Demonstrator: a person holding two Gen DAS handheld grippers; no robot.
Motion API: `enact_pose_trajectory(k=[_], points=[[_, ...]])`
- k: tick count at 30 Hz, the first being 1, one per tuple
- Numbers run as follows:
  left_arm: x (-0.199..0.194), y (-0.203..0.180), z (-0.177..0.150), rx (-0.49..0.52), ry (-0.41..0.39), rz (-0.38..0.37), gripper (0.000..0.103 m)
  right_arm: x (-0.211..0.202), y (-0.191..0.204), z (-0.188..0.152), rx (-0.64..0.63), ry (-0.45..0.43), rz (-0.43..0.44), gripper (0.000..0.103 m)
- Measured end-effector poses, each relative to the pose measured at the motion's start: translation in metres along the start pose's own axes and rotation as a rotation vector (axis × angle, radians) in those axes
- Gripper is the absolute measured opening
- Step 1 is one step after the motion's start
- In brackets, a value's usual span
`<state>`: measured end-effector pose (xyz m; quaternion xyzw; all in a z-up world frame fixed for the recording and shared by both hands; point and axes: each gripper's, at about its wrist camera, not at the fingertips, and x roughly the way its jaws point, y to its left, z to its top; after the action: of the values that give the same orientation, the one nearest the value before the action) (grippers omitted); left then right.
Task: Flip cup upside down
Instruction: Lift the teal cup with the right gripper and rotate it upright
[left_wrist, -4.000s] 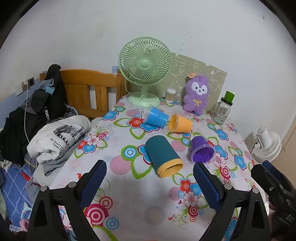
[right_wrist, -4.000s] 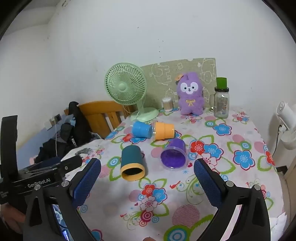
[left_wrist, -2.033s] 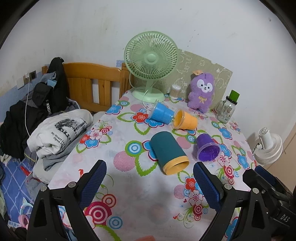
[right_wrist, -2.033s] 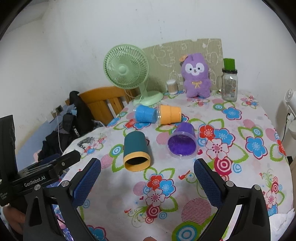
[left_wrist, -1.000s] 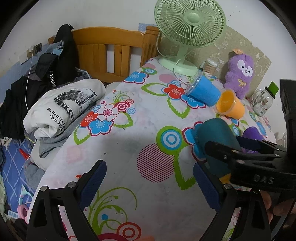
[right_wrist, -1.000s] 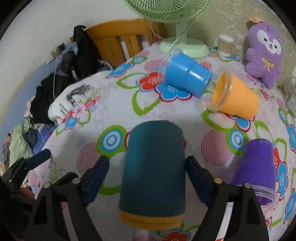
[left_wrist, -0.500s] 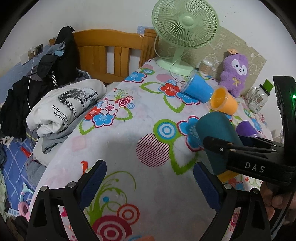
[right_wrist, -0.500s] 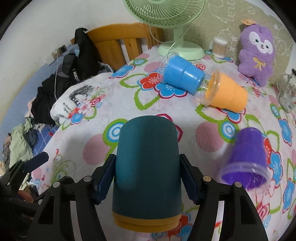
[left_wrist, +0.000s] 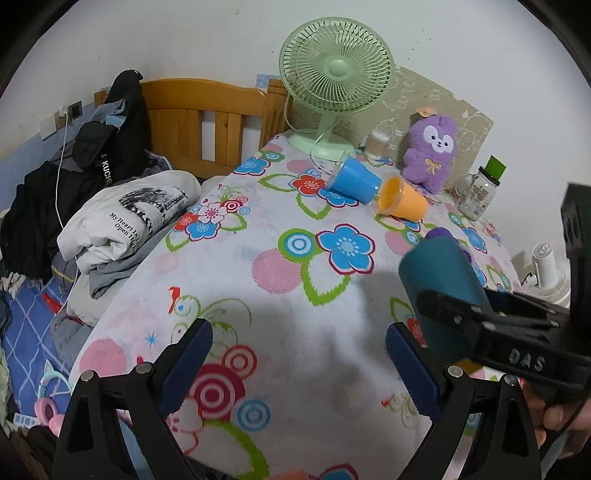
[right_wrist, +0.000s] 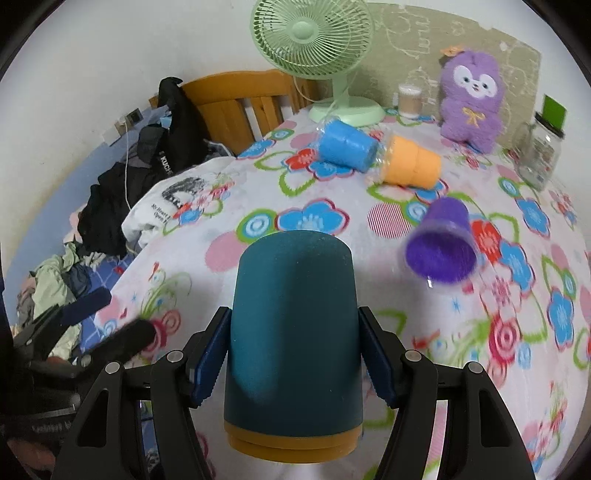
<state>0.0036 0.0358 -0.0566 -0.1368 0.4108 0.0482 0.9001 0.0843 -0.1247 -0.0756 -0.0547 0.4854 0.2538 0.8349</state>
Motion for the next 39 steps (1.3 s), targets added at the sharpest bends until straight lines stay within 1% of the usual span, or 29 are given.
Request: enact_pose_trajectory(k=[5,9,12,15,16,18,20,24,30,32,34,36,39], points=[[-0.011,-0.001,-0.011,0.002,-0.001,-0.005,0.096,-0.012,0.000,-0.027,0.035,0.019,-0.001,0.069],[-0.017,-0.002,-0.019,0.006,-0.001,-0.012,0.096,-0.017,-0.002,-0.042,0.070,0.028,0.022,0.069],[-0.017,-0.004,-0.022,0.006,0.004,-0.016,0.096,-0.008,-0.006,-0.047,0.104,0.059,0.026,0.069],[-0.017,-0.007,-0.024,0.013,0.008,-0.019,0.096,0.009,-0.013,-0.053,0.143,0.115,0.014,0.070],[-0.017,-0.008,-0.025,0.016,0.008,-0.019,0.096,0.013,-0.015,-0.054,0.153,0.126,0.018,0.074],[-0.016,-0.010,-0.025,0.020,0.011,-0.016,0.096,0.015,-0.017,-0.055,0.162,0.135,0.020,0.078],[-0.015,-0.010,-0.025,0.020,0.012,-0.015,0.096,0.013,-0.016,-0.053,0.150,0.128,0.006,0.078],[-0.015,-0.010,-0.025,0.020,0.011,-0.018,0.096,0.003,-0.018,-0.049,0.145,0.100,0.008,0.079],[-0.010,-0.022,-0.020,0.036,0.020,-0.029,0.096,-0.029,-0.033,-0.049,0.163,0.026,-0.002,0.079],[-0.007,-0.032,-0.015,0.044,0.024,-0.042,0.096,-0.045,-0.044,-0.052,0.178,-0.007,-0.025,0.080],[-0.003,-0.045,-0.012,0.054,0.029,-0.064,0.099,-0.058,-0.058,-0.058,0.205,-0.035,-0.048,0.083],[0.001,-0.058,-0.010,0.061,0.038,-0.084,0.100,-0.068,-0.072,-0.064,0.235,-0.055,-0.062,0.083],[0.016,-0.077,-0.006,0.057,0.075,-0.128,0.101,-0.079,-0.099,-0.078,0.302,-0.070,-0.079,0.083]])
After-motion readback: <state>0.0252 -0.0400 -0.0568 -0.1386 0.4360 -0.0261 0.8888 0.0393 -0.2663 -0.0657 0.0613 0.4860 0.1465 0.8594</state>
